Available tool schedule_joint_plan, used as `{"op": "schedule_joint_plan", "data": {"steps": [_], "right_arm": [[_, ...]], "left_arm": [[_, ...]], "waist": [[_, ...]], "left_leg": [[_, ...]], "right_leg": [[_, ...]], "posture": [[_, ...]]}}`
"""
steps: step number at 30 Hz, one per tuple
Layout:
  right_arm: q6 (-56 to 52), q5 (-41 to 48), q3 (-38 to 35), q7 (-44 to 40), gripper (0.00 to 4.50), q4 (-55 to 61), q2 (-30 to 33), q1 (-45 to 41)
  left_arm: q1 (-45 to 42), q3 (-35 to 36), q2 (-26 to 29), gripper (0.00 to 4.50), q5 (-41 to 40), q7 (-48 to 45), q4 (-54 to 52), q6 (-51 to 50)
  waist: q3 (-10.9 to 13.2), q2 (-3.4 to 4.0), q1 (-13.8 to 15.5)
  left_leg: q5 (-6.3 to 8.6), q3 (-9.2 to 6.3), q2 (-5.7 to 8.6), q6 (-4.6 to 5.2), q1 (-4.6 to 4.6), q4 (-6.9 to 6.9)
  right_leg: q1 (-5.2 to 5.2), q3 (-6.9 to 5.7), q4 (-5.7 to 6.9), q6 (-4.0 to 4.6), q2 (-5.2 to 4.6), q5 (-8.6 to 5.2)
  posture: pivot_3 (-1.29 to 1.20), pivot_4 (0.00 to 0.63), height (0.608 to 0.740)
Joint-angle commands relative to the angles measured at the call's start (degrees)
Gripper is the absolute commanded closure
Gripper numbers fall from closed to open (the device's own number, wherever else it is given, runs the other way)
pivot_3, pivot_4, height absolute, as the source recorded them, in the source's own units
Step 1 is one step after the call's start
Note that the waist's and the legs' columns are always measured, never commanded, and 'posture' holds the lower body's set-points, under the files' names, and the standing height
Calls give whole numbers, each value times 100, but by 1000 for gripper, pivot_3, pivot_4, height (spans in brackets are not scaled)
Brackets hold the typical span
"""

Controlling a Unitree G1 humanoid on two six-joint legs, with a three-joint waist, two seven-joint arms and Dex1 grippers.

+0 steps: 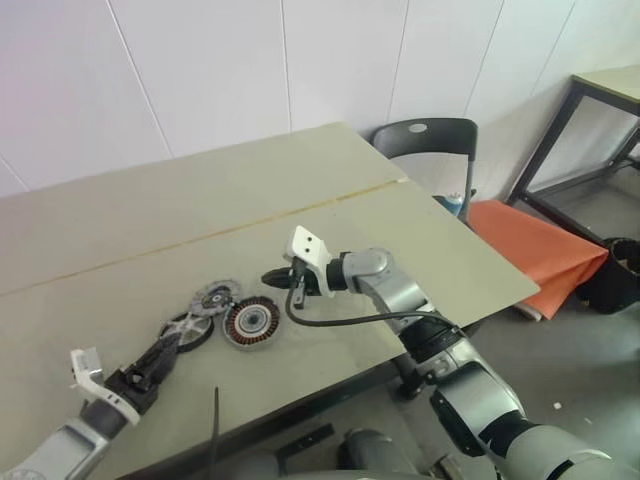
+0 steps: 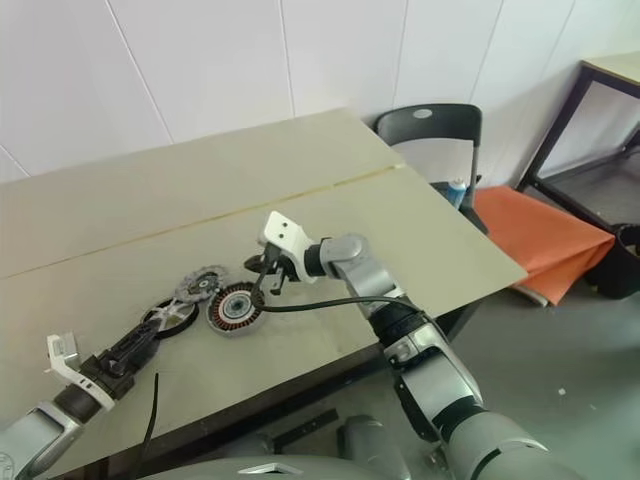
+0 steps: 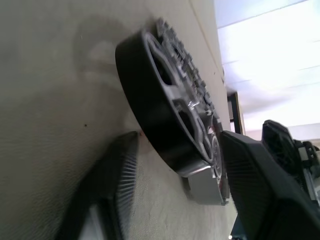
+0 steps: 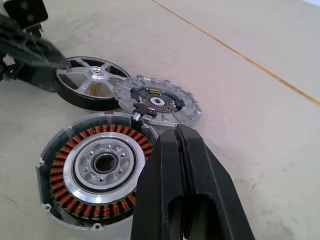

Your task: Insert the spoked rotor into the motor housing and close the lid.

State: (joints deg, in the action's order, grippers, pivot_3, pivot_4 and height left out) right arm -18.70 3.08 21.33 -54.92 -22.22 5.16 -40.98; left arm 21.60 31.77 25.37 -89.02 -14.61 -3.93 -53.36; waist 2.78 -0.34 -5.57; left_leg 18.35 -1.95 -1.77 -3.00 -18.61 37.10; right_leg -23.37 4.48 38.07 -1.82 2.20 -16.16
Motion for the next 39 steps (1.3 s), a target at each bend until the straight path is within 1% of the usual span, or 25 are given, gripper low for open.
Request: {"op": "schedule_joint_plan", "data": {"steps": [1, 4, 5, 11, 15, 21, 23, 25, 28, 32, 36, 39], "right_arm": [[94, 27, -37, 23, 4500, 91, -56, -168], [115, 18, -38, 37, 4500, 52, -57, -179], [124, 14, -38, 41, 4500, 35, -60, -183], [191, -3, -26, 72, 4500, -91, -95, -224], [229, -18, -30, 66, 4500, -163, -88, -250], [305, -48, -35, 59, 4500, -264, -81, -244], [320, -46, -39, 57, 4500, -275, -85, -244], [291, 29, -60, -51, 4500, -245, -68, -225], [123, 174, -56, -377, 4500, -41, 72, -121], [-356, 481, -30, -1045, 4500, 482, 507, 132], [-920, 696, 227, -1809, 4500, 1170, 1174, 449], [-1088, 717, 323, -1947, 4500, 1402, 1433, 581]], "left_arm": [[-43, -62, -28, 3066, -116, 166, -244, -99], [-23, -54, -28, 4025, -261, 292, -347, -137], [-17, -48, -26, 4075, -322, 341, -371, -152], [36, 16, -38, 4075, -771, 704, -587, -88], [317, 227, -101, 4075, -1253, 966, -753, 91], [1160, 423, -249, 4075, -1394, 695, -776, 164], [1302, 471, -344, 4075, -1458, 590, -792, 244], [1350, 478, -427, 4075, -1365, 291, -679, 277], [1317, 509, -404, 4075, -1257, -302, -402, 230], [1114, 423, -340, 4075, -1467, -714, -817, 185], [729, 112, -18, 4075, -1722, -752, -1171, -47], [272, -326, 102, 4075, -1731, -610, -1237, -152]], "waist": [[-2, -9, 0], [-1, -9, 10], [-2, -10, 9], [-4, -16, 6], [-10, -34, 4], [-10, -35, -28], [-8, -33, -32], [-8, -32, -31], [-8, -33, -36], [-6, -44, -9], [-3, -59, 27], [-1, -54, 7]], "left_leg": [[0, 0, -1, -1, -8, -1], [0, -1, 0, -1, -27, -2], [0, -1, -1, -1, -32, -1], [0, -1, 0, -1, -47, 4], [0, -2, -1, -1, -79, 6], [0, -1, -3, -1, -87, -2], [1, 1, -3, 0, -87, -3], [0, 6, -2, -1, -86, -2], [0, 12, 0, 0, -84, 1], [0, 15, -1, 0, -87, 1], [0, 10, 0, 0, -90, 5], [0, 11, 0, 0, -85, 11]], "right_leg": [[-6, 0, -2, -2, -4, 1], [-20, 2, -3, -17, -9, 9], [-25, 1, -3, -17, -8, 9], [-34, 0, -4, -16, -9, 9], [-68, 0, -2, -19, -9, 12], [-89, 9, -1, -19, -8, 13], [-90, 10, -2, -18, -6, 12], [-90, 11, -2, -10, -5, 7], [-88, 10, -1, 1, 3, 0], [-88, 10, -2, 0, 9, 0], [-87, 7, -2, -1, 4, 0], [-80, 7, 1, -2, 2, 1]], "posture": [[0, 0, 740], [0, 0, 740], [0, 0, 740], [0, 0, 740], [0, 0, 740], [0, 0, 740], [0, 0, 740], [0, 0, 740], [0, 0, 740], [0, 0, 740], [0, 0, 740], [0, 0, 740]]}}
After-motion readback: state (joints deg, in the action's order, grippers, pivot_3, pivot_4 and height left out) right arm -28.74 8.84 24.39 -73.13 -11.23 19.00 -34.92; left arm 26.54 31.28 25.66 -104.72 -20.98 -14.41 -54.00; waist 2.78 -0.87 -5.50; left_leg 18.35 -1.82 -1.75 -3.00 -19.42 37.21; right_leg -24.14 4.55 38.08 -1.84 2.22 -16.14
